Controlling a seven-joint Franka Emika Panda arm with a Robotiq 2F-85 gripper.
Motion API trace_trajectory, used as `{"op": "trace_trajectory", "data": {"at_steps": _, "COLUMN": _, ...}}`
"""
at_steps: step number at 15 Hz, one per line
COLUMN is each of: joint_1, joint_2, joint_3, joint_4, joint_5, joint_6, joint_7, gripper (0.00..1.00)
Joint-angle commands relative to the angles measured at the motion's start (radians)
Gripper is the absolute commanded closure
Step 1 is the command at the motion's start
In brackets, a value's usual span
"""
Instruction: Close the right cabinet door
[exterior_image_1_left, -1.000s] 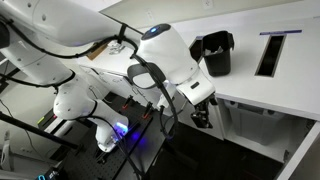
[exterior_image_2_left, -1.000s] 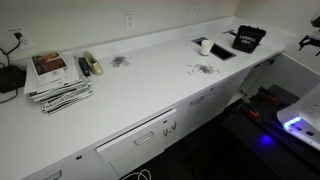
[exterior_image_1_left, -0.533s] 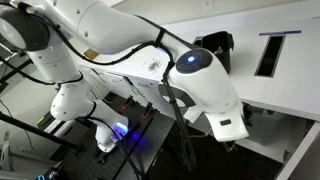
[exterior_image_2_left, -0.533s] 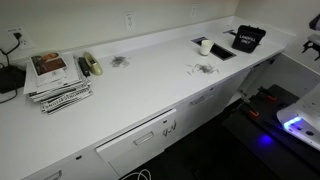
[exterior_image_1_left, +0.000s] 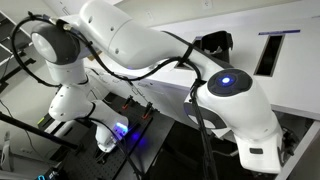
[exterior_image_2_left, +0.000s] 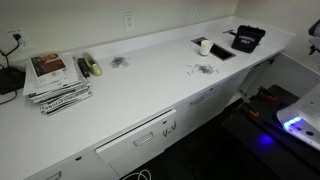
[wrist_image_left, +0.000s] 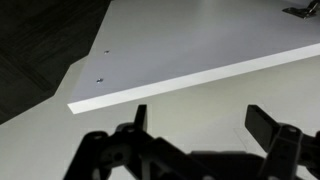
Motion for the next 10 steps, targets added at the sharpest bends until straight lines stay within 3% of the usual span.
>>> {"op": "trace_trajectory", "data": {"at_steps": 1, "joint_1": -0.010, "joint_2": 0.001, "joint_3": 0.011, "joint_4": 0.006, "joint_5": -0.019, "joint_6": 0.001, "joint_7": 0.015, "gripper": 0.00}}
{"op": "trace_trajectory", "data": {"at_steps": 3, "joint_1": -0.010, "joint_2": 0.002, "joint_3": 0.011, "joint_4": 0.010, "joint_5": -0.020, "joint_6": 0.001, "joint_7": 0.016, "gripper": 0.00}}
{"op": "trace_trajectory", "data": {"at_steps": 8, "joint_1": -0.034, "joint_2": 0.047, "joint_3": 0.066, "joint_4": 0.018, "joint_5": 0.009, "joint_6": 0.189, "joint_7": -0.008, "gripper": 0.00}}
{"op": "trace_trajectory", "data": {"at_steps": 10, "joint_1": -0.042, "joint_2": 0.072, "joint_3": 0.076, "joint_4": 0.032, "joint_5": -0.003, "joint_6": 0.199, "joint_7": -0.014, "gripper": 0.00}}
